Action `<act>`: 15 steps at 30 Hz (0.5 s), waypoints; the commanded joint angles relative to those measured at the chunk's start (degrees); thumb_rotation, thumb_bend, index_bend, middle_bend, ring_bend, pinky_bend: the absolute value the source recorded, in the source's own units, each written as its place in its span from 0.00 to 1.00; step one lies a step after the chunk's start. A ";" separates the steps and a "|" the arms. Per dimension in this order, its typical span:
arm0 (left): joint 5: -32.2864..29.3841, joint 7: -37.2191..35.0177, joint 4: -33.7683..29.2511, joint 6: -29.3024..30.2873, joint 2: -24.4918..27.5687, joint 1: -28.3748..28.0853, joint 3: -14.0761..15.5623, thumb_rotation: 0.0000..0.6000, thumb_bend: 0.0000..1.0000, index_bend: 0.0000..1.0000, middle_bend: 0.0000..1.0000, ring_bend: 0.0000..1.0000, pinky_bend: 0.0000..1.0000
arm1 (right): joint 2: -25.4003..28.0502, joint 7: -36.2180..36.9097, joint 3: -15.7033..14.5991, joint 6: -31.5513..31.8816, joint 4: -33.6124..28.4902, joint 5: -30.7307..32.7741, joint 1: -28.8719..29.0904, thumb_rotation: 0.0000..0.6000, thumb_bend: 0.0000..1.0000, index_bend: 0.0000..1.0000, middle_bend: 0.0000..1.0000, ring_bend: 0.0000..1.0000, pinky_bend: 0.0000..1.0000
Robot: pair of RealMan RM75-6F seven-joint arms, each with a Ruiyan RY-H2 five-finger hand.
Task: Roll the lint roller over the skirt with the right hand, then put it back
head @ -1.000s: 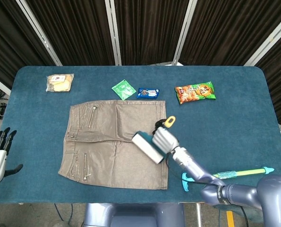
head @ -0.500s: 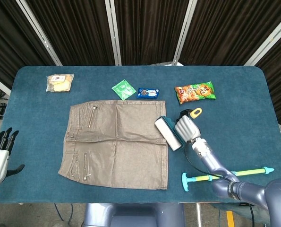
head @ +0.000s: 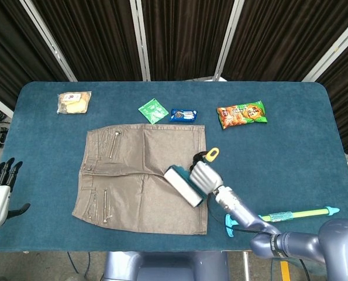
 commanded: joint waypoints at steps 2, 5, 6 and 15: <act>0.01 -0.49 0.09 0.09 0.23 0.06 -0.04 1.00 0.00 0.00 0.00 0.00 0.00 | -1.52 -2.73 -1.00 -0.38 -3.18 -1.36 0.72 1.00 0.95 0.41 0.42 0.30 0.39; 0.01 -0.82 0.13 0.06 0.39 0.07 -0.05 1.00 0.00 0.00 0.00 0.00 0.00 | -2.43 -3.63 -1.49 -0.53 -5.18 -2.21 0.93 1.00 0.95 0.41 0.42 0.30 0.39; 0.04 -0.91 0.14 0.05 0.43 0.08 -0.03 1.00 0.00 0.00 0.00 0.00 0.00 | -2.83 -3.90 -1.60 -0.53 -5.78 -2.47 0.97 1.00 0.95 0.41 0.42 0.30 0.39; 0.12 -1.22 0.14 0.07 0.65 0.13 0.05 1.00 0.00 0.00 0.00 0.00 0.00 | -4.16 -5.27 -1.12 -0.05 -6.73 -2.27 0.87 1.00 0.95 0.41 0.42 0.30 0.39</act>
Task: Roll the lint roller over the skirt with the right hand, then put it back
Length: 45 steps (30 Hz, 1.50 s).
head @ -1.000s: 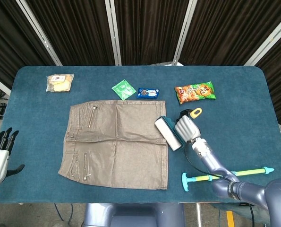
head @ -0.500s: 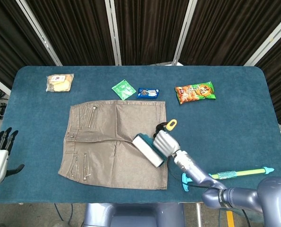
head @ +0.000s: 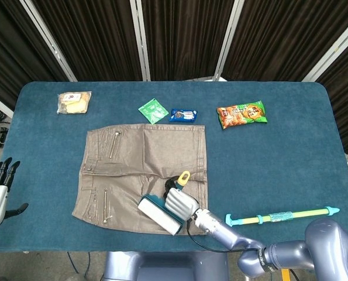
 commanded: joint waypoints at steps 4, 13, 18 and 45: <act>-0.11 -0.06 -0.03 -0.01 0.07 0.01 -0.04 1.00 0.00 0.00 0.00 0.00 0.00 | 0.93 -0.05 0.69 0.69 1.91 1.60 -0.64 1.00 0.95 0.41 0.42 0.30 0.39; -0.13 0.86 -0.04 -0.27 -0.37 -0.13 0.14 1.00 0.00 0.00 0.00 0.00 0.00 | 4.12 3.34 2.28 2.15 8.60 6.21 -2.92 1.00 0.95 0.41 0.42 0.30 0.39; -0.31 1.57 -0.12 -0.37 -0.69 -0.23 0.13 1.00 0.00 0.00 0.00 0.00 0.00 | 5.93 6.16 2.62 2.51 12.21 7.83 -4.22 1.00 0.95 0.41 0.42 0.30 0.39; 0.03 2.08 -1.13 -0.35 -0.50 -0.09 0.63 1.00 0.00 0.00 0.00 0.00 0.00 | 11.47 17.75 5.83 3.74 19.81 16.08 -10.37 1.00 0.00 0.00 0.00 0.00 0.10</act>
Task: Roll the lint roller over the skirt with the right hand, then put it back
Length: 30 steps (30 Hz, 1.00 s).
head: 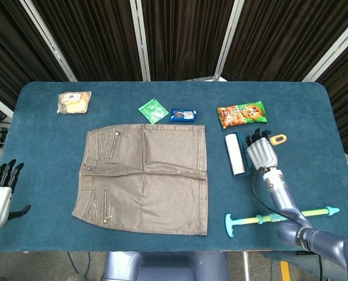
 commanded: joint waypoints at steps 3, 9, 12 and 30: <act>0.61 -0.63 -0.34 0.24 0.41 0.13 0.21 1.00 0.00 0.00 0.00 0.00 0.00 | 2.84 2.35 0.56 3.36 -4.68 -1.12 -1.69 1.00 0.00 0.00 0.00 0.00 0.04; 2.60 -2.75 0.14 1.53 0.92 0.48 0.39 1.00 0.00 0.00 0.00 0.00 0.00 | 9.19 10.68 0.64 8.54 -13.48 -4.86 -5.34 1.00 0.00 0.00 0.00 0.00 0.00; 6.61 -5.05 2.25 4.69 0.08 0.89 0.45 1.00 0.00 0.00 0.00 0.00 0.00 | 13.36 19.67 0.61 12.99 -18.22 -8.71 -8.71 1.00 0.00 0.00 0.00 0.00 0.00; 11.28 -11.03 4.43 9.85 1.66 3.73 2.04 1.00 0.00 0.00 0.00 0.00 0.00 | 20.61 47.80 -5.41 33.62 -24.18 -23.97 -27.31 1.00 0.00 0.00 0.00 0.00 0.00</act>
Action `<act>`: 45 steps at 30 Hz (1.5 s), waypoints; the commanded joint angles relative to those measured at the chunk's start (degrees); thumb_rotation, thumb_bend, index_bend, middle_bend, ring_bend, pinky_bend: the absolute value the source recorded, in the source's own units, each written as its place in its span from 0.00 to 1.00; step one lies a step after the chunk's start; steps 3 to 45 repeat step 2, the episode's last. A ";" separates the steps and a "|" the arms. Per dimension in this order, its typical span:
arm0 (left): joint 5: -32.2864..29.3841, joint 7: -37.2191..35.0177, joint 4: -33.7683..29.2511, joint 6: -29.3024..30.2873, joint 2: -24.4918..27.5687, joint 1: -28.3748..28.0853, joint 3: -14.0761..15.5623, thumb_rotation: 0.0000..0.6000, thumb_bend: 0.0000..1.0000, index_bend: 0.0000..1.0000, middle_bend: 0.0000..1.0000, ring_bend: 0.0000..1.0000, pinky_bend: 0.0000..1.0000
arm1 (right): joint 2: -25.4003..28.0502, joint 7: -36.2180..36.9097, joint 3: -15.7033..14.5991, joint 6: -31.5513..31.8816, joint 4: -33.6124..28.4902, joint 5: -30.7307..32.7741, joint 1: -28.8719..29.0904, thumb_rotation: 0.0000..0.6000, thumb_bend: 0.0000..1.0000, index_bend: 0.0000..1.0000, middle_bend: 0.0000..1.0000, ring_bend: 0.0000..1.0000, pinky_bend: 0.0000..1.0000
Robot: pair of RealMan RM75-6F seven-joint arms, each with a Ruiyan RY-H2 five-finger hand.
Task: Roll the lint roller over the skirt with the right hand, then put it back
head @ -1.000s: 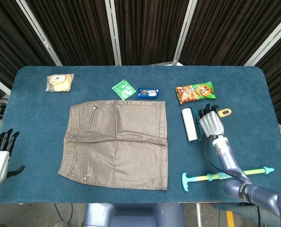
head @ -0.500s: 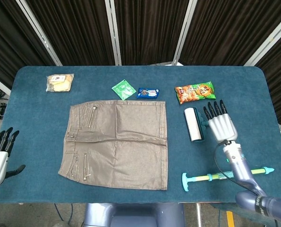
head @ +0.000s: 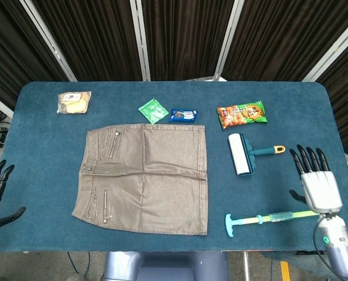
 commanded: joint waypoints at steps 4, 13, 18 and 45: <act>-0.73 0.46 -0.76 -0.94 0.61 0.15 0.23 1.00 0.00 0.00 0.00 0.00 0.00 | 0.33 0.27 -0.98 3.75 0.24 -3.36 -2.83 1.00 0.00 0.00 0.00 0.00 0.00; -0.73 0.46 -0.76 -0.94 0.61 0.15 0.23 1.00 0.00 0.00 0.00 0.00 0.00 | 0.33 0.27 -0.98 3.75 0.24 -3.36 -2.83 1.00 0.00 0.00 0.00 0.00 0.00; -0.73 0.46 -0.76 -0.94 0.61 0.15 0.23 1.00 0.00 0.00 0.00 0.00 0.00 | 0.33 0.27 -0.98 3.75 0.24 -3.36 -2.83 1.00 0.00 0.00 0.00 0.00 0.00; -0.73 0.46 -0.76 -0.94 0.61 0.15 0.23 1.00 0.00 0.00 0.00 0.00 0.00 | 0.33 0.27 -0.98 3.75 0.24 -3.36 -2.83 1.00 0.00 0.00 0.00 0.00 0.00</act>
